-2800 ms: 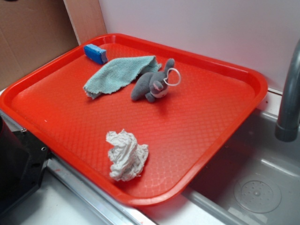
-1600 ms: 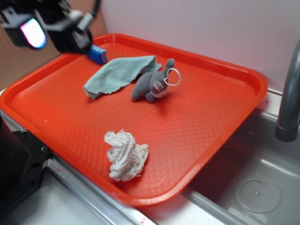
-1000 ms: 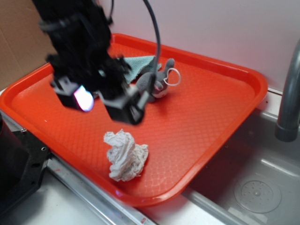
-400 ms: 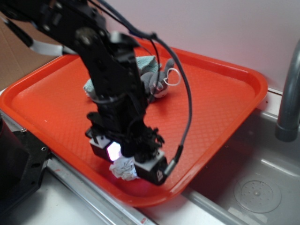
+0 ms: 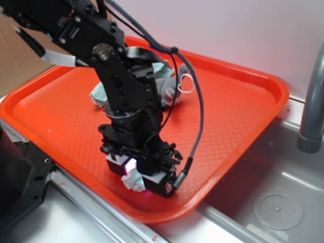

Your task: Grab the white paper.

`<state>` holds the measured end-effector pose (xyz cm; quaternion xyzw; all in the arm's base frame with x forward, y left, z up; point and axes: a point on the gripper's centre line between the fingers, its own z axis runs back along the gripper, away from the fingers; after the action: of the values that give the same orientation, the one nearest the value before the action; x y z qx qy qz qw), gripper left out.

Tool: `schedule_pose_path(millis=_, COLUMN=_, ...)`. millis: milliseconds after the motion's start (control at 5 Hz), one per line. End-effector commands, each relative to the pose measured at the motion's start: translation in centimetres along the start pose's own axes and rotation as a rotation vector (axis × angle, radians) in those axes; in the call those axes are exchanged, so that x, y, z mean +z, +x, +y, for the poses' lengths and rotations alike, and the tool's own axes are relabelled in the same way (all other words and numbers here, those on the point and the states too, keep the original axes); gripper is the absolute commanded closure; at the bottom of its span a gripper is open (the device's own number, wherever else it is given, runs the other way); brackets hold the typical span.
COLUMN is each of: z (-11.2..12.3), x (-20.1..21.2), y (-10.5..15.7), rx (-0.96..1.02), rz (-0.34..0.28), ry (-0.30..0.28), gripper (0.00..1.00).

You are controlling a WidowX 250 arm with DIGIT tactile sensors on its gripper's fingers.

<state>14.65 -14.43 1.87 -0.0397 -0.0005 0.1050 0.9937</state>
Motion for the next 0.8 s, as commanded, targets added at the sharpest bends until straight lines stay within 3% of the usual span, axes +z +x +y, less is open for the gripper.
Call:
schedule_pose_path(millis=0, z=1.9, x=5.5, y=1.5, rx=-0.026, rz=-0.041, ry=-0.009, gripper=1.0)
schedule_pose_path(millis=200, z=4.9, x=9.9, y=2.8, rx=0.052, rz=-0.068, ry=0.009, gripper=1.0)
schedule_pose_path(millis=600, z=10.7, x=16.4, y=4.8, rx=0.196, rz=-0.128, ry=-0.039, gripper=1.0)
